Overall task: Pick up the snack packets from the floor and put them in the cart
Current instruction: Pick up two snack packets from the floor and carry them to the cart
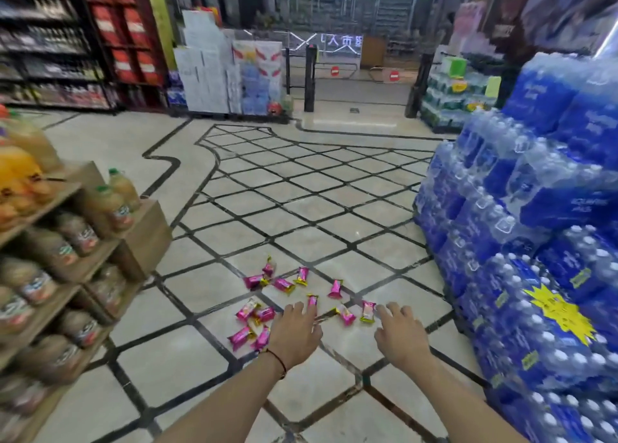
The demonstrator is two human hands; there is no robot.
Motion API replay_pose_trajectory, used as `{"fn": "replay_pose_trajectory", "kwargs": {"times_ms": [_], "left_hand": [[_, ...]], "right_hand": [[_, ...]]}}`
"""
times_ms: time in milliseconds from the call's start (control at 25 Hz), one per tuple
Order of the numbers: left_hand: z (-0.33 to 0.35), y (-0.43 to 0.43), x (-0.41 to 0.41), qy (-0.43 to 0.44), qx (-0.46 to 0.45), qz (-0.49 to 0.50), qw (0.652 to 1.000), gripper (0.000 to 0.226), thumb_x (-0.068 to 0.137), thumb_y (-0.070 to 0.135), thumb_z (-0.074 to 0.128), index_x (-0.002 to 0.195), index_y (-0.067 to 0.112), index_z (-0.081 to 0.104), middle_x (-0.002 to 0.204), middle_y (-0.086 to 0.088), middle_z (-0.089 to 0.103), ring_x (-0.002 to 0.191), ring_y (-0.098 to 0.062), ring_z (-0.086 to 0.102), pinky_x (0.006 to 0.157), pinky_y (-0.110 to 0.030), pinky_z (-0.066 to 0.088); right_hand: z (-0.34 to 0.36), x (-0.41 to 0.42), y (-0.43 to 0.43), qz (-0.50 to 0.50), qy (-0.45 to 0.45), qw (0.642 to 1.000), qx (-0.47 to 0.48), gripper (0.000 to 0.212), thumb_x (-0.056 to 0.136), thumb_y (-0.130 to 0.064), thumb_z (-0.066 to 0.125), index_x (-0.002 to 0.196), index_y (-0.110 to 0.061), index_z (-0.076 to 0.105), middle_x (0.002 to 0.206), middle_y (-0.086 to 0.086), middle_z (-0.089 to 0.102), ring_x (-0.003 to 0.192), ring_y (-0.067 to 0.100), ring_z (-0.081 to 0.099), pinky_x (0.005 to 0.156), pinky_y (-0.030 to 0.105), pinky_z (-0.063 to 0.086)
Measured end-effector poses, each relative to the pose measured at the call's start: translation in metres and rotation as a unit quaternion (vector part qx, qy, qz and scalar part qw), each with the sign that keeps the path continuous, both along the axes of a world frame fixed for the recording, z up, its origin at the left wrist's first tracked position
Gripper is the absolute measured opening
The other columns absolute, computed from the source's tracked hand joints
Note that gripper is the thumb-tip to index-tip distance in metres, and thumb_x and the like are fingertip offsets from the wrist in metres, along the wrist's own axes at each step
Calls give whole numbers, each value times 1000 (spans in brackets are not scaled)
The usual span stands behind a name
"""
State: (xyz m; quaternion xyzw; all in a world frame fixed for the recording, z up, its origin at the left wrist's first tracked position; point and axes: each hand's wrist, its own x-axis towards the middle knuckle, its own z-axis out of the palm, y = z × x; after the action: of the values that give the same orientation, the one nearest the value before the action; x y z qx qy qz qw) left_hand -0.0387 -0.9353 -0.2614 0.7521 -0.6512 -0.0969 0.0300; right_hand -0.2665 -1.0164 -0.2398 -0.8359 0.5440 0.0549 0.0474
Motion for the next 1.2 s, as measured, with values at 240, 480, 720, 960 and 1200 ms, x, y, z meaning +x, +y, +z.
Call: {"fn": "replay_pose_trajectory", "kwargs": {"times_ms": [240,480,720,960,1200], "left_hand": [[-14,-39,101,3,6,41,999,44,97,41,35,135,21,43,127,-6,53,116,-29,49,92,-43,44],[-28,-77,153,20,20,74,997,34,99,41,33,124,24,48,121,-3,56,116,-28,52,92,-45,43],[-42,-140,183,29,35,101,994,44,101,36,35,143,24,37,147,-5,37,129,-29,42,94,-50,47],[-71,-227,217,25,56,129,990,51,101,40,34,151,31,25,156,-5,26,135,-29,35,97,-53,48],[-88,-292,239,37,64,158,985,63,103,39,34,157,38,2,164,-5,15,139,-32,33,98,-51,49]], "right_hand": [[-9,102,-50,39,13,999,3,50,97,-33,42,146,-25,33,144,1,41,129,28,37,92,42,47],[-23,152,-98,54,7,998,24,51,98,-36,42,147,-25,32,147,1,39,134,30,34,96,44,46],[-44,191,-174,82,20,996,33,44,95,-32,42,138,-21,39,140,2,43,127,29,39,94,43,47],[-73,236,-279,115,35,990,71,44,96,-29,41,140,-21,37,142,4,42,128,31,37,93,44,47],[-90,271,-363,138,55,985,85,45,100,-30,38,144,-21,33,145,4,40,130,31,37,96,44,45]]}}
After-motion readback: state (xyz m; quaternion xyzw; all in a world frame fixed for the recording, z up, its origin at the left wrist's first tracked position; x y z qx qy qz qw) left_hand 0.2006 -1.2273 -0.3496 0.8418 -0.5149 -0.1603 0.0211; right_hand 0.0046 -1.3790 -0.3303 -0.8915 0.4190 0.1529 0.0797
